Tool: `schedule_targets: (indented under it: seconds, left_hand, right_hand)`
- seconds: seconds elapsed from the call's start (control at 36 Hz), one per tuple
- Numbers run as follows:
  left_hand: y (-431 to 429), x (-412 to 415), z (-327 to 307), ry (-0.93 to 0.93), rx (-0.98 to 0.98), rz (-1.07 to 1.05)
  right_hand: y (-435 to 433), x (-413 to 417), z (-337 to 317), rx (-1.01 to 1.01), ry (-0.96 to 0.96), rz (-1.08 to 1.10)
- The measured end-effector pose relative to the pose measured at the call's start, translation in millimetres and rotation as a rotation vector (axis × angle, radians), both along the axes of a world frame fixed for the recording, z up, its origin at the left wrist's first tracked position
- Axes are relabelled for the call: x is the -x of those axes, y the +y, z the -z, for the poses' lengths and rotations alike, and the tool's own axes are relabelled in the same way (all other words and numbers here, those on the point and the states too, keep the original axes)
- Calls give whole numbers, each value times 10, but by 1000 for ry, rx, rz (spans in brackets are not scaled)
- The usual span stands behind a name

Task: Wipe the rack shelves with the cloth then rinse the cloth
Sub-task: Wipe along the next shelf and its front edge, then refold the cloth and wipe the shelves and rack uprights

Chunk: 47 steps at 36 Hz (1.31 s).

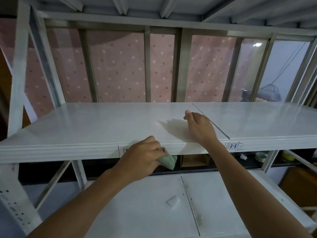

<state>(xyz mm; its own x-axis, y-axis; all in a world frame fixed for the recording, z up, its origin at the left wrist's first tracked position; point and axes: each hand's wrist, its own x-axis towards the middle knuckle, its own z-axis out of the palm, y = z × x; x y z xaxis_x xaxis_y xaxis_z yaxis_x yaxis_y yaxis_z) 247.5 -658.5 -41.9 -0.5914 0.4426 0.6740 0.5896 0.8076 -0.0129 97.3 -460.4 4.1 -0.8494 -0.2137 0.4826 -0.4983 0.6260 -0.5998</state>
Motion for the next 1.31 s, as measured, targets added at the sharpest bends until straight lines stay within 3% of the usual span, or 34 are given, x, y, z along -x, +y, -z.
schedule_targets:
  seconds: [0.14,0.22,0.33,0.42,0.58,0.75,0.94,1.19,1.31]
  left_hand:
    - [-184,-271,97,-99,-64,-1]
    - [-423,-428,122,-101,-116,-64]
    - [-774,-635,63,-69,-225,-154]
    - [-981,-798,-21,-74,-279,-197]
    - [-1299,-1087,-123,-147,-453,-288]
    - [-1524,-1319,-190,-379,-550,-362]
    - [-1419,-1302,-215,-437,-534,-269]
    - [-512,-799,-280,-480,-508,-128]
    - [245,-475,-414,-540,-468,-20]
  right_hand:
    - [-50,-273,23,64,118,-157]
    - [-224,-637,0,17,137,-370]
    - [-572,-1088,-87,-137,57,-710]
    - [-876,-1299,-92,-274,107,-807]
    - [-1371,-1482,-55,-328,217,-768]
    - [-1494,-1612,-71,-196,213,-725]
    - [-1237,-1629,-29,-7,-45,-675]
    - [-240,-1571,-120,-299,-34,-516]
    - [436,-1535,-100,-385,113,-437]
